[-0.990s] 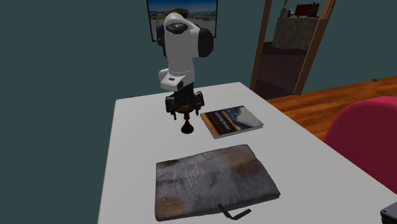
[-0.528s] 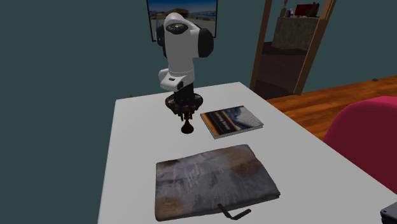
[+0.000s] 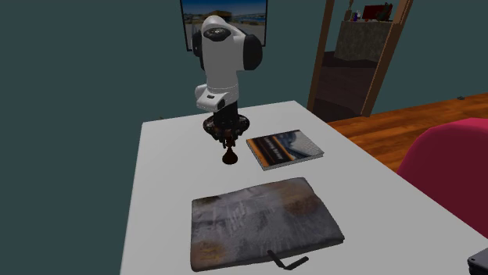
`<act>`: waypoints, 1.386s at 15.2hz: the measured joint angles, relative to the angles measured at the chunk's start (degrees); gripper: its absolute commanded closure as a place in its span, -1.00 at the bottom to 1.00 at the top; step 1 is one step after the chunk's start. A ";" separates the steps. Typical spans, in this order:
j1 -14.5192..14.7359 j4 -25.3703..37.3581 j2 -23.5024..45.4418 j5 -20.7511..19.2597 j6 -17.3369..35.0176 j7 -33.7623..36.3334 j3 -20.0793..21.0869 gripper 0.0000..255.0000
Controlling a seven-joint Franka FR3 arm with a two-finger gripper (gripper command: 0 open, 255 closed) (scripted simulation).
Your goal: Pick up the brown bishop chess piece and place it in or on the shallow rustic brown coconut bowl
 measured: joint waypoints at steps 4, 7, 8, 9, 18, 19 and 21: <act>-0.04 2.95 0.64 0.09 -2.46 0.11 0.04 1.00; -0.17 5.82 0.89 0.13 -5.07 0.15 -0.01 1.00; -0.18 6.94 1.19 0.16 -5.89 0.22 0.00 1.00; -0.25 8.06 1.49 0.21 -6.73 0.20 -0.02 1.00; -0.82 19.86 4.70 0.68 -15.34 0.48 -0.07 1.00; -0.90 21.49 5.14 0.75 -16.52 0.53 -0.07 1.00; -1.14 25.28 6.54 0.97 -18.91 0.61 -0.07 1.00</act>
